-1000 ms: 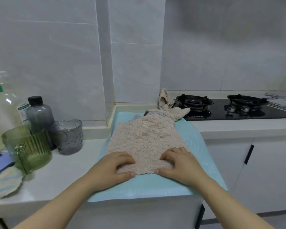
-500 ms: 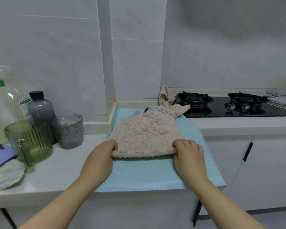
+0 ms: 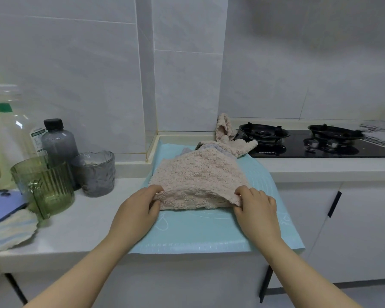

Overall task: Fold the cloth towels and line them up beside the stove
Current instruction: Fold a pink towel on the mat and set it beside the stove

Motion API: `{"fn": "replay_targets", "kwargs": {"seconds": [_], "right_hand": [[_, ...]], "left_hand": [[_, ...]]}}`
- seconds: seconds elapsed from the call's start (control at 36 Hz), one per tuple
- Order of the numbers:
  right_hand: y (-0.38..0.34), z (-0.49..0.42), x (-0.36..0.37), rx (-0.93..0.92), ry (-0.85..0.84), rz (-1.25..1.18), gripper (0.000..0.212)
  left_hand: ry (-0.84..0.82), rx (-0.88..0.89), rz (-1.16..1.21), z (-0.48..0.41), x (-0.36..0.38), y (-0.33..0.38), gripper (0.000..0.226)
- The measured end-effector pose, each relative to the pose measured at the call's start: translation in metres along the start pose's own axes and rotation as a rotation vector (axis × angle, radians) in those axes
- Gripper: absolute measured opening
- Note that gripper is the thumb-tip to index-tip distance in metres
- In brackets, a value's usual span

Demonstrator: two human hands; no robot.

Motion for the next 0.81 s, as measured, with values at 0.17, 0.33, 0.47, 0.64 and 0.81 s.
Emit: {"fn": "replay_targets", "kwargs": {"seconds": [0.17,0.33,0.47,0.64,0.81], "right_hand": [[0.004,0.001,-0.002,0.080,0.087,-0.157,0.031],[0.014,0.004,-0.018,0.226,0.166,-0.390,0.022],[0.026,0.011,-0.037,0.226,0.035,-0.606,0.015],[0.028,0.013,-0.056,0.274,-0.065,-0.806,0.018],[0.027,0.018,-0.075,0.290,-0.210,-0.867,0.015]], "left_hand": [[0.049,-0.098,0.161,-0.001,-0.003,-0.006,0.017],[-0.039,0.001,0.115,0.002,-0.010,-0.013,0.016],[-0.060,0.004,0.136,0.003,-0.024,-0.018,0.018],[-0.178,0.056,0.204,0.001,-0.046,-0.015,0.030],[-0.318,0.035,0.315,0.004,-0.066,-0.013,0.013]]}}
Point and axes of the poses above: each hand's wrist, its own z-axis away from the middle knuckle, its own x-axis out of the palm, y = z × x, the point moved 1 cm from there along -z, towards the middle knuckle, and after that the axes turned 12 degrees about -z, right-handed, at the moved point
